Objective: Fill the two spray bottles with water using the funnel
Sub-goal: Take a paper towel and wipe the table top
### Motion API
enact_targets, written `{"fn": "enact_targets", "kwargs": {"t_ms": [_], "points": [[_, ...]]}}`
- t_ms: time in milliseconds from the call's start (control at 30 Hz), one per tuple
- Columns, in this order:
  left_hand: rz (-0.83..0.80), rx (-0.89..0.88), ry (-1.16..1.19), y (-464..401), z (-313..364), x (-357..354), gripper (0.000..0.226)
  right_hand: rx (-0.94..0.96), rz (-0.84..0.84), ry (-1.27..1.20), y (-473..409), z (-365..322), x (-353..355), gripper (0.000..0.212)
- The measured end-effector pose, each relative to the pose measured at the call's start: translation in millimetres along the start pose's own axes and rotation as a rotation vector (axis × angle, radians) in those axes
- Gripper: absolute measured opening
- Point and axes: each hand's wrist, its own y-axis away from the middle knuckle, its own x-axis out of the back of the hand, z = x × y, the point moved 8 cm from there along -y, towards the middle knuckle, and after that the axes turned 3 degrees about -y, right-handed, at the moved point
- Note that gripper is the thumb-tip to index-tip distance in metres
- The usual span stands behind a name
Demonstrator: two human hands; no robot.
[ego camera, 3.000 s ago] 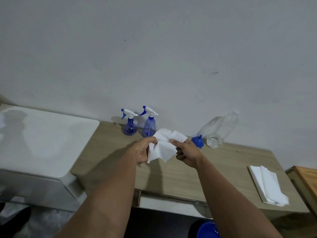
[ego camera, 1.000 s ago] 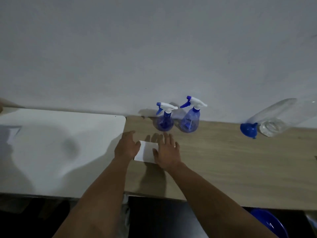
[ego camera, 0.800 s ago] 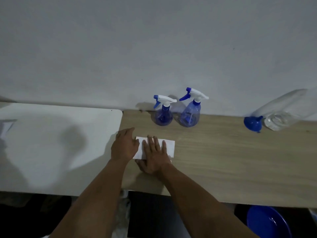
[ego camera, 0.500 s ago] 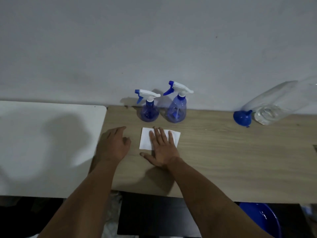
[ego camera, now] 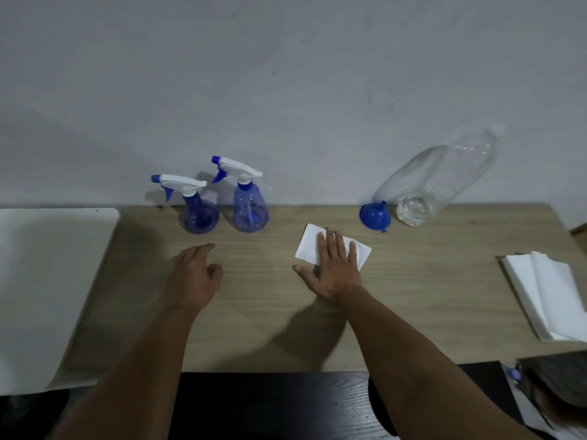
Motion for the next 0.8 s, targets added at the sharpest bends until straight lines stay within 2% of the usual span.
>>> {"fn": "enact_targets", "kwargs": {"t_ms": [267,467,633,800], "points": [[0.067,-0.055,0.054,7.5,66.8,-21.6,0.049,-0.213,0.002,-0.015,49.7,139.2,31.6,0.109],[-0.005,-0.045,0.004,11.8,88.7,-27.4,0.052,-0.578,0.011,-0.122,101.1,215.6,48.5,0.125],[-0.028,-0.028,-0.006,23.9,76.8,-8.7,0.063,-0.752,0.088,-0.175,146.1,223.1,36.1,0.131],[-0.039,0.025,-0.004,41.8,29.4,16.4,0.060,-0.809,0.084,-0.148,161.2,166.7,11.7,0.133]]}}
